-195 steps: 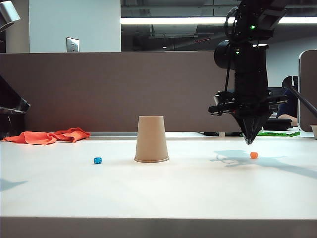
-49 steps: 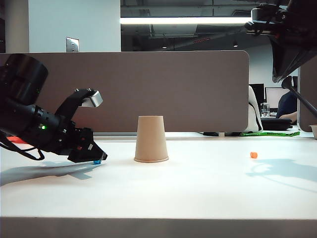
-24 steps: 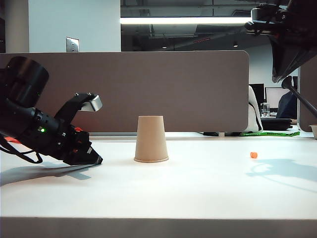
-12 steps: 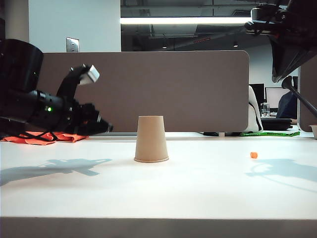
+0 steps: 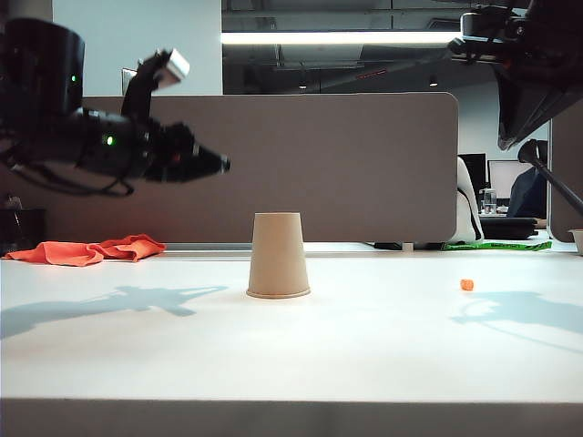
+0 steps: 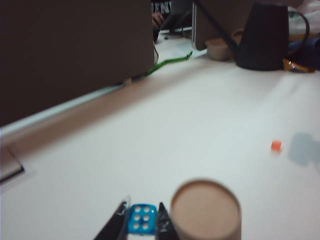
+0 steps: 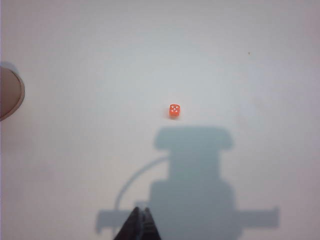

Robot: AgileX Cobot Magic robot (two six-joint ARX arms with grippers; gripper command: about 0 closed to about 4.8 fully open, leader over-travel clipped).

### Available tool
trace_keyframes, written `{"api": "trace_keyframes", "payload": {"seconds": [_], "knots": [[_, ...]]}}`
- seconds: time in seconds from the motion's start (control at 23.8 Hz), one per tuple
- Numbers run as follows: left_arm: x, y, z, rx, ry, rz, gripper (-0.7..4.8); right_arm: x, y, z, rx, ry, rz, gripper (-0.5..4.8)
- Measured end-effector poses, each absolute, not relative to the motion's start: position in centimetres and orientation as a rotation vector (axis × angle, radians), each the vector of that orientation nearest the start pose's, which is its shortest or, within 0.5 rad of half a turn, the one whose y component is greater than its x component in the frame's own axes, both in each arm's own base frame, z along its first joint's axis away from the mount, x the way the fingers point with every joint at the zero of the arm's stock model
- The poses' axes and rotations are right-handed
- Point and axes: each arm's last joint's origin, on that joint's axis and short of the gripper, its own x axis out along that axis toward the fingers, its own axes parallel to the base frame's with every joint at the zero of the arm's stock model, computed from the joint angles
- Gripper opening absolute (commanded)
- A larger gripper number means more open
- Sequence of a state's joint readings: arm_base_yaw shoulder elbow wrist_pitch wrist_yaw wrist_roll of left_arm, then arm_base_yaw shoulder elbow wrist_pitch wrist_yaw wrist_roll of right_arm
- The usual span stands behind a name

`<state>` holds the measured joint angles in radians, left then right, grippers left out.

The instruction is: Throw the dice onto the paper cup, compare its value with the values of the other dice on the table, place the die with the higher value on the paper cup, and take no action if both dice have the same value.

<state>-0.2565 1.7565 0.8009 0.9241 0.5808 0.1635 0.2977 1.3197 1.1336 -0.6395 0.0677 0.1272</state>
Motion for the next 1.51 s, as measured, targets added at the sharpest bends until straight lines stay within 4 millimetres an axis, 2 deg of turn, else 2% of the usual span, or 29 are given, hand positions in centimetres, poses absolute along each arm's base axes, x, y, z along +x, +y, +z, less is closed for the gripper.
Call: {"api": "trace_keyframes", "payload": {"seconds": [0.21,0.38,0.84,1.13,1.51], "knots": [[34.5,-11.6,21.6,0.139,-0.077,-0.929,0.66,26.0,7.8,30.2,-0.031,0.825,0.164,-0.06],[34.6,-12.9,22.3,0.146,-0.061,-0.979,0.66,26.1,7.8,30.2,-0.029,0.818,0.165,-0.06],[33.4,-15.5,20.4,0.272,0.075,-1.037,0.66,26.1,7.8,30.2,-0.029,0.817,0.165,-0.06],[33.7,-15.2,20.2,0.304,0.108,-0.904,0.66,26.1,7.8,30.2,-0.03,0.819,0.165,-0.06],[33.7,-15.2,20.2,0.304,0.11,-0.904,0.66,26.1,7.8,30.2,-0.03,0.819,0.165,-0.06]]}}
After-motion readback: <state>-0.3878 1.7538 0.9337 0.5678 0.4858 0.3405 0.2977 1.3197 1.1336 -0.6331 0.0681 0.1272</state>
